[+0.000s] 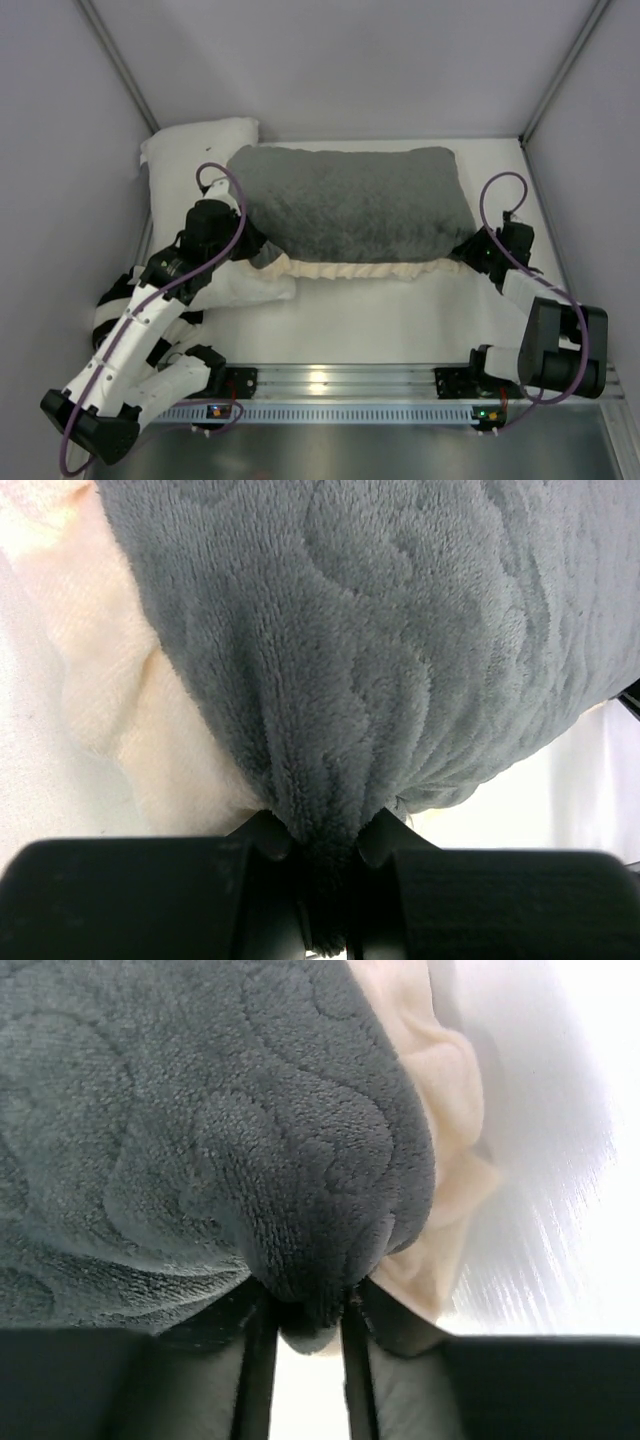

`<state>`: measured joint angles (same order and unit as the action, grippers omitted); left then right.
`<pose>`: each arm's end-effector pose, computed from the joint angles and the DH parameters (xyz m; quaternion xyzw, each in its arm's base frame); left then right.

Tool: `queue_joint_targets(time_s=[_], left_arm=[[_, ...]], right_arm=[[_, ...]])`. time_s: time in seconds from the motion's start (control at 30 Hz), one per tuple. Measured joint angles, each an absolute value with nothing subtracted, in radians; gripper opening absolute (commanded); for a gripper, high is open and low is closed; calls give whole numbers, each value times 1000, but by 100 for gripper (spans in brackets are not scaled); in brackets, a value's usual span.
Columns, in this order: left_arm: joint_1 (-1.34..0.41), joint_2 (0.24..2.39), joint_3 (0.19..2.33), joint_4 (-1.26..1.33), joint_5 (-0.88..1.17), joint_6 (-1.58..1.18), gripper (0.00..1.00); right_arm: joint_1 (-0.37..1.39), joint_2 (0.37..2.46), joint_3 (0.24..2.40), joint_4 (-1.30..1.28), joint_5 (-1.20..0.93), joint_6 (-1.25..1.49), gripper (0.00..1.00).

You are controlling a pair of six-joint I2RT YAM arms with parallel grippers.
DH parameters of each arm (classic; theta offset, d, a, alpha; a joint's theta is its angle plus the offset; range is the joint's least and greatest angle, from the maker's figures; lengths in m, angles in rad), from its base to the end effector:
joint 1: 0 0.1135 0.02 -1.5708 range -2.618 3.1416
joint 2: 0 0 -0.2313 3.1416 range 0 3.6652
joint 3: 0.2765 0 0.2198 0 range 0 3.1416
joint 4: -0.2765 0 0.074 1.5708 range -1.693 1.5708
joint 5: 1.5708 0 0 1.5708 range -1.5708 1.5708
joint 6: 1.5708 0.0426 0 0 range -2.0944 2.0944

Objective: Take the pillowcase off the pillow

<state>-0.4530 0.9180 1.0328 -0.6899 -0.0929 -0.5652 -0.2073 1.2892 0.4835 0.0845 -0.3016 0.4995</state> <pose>0.1639 -0.0754 0.3178 -0.0713 0.8750 -0.1969 0.4364 0.2292 -0.0353 0.1490 0.2537 0.8665 0.1947 0.3832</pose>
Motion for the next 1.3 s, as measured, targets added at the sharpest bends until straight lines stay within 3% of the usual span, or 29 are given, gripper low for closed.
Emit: queue_joint_targets(time_s=[0.03, 0.1, 0.4, 0.67, 0.87, 1.1, 1.2, 1.3], left_arm=[[-453, 917, 1030, -690, -91, -565, 0], [-453, 916, 1027, -690, -88, -565, 0], [-446, 936, 1005, -664, -8, -566, 0], [-480, 1055, 957, -575, 137, -580, 0], [-501, 885, 973, -608, 167, -575, 0], [-505, 717, 1262, -707, 138, -564, 0], [-506, 764, 1453, -752, 87, -551, 0], [-506, 907, 1601, -766, 59, -530, 0]], right_arm=[[-208, 1280, 476, 91, -304, 503, 12], [-208, 1254, 469, 97, -309, 499, 0], [-210, 998, 524, -69, -295, 501, 0], [-213, 707, 885, -393, -322, 495, 0], [-213, 537, 1135, -610, -374, 485, 0], [-213, 458, 1407, -846, -467, 483, 0], [-212, 458, 1444, -894, -516, 513, 0], [-212, 456, 1351, -889, -558, 558, 0]])
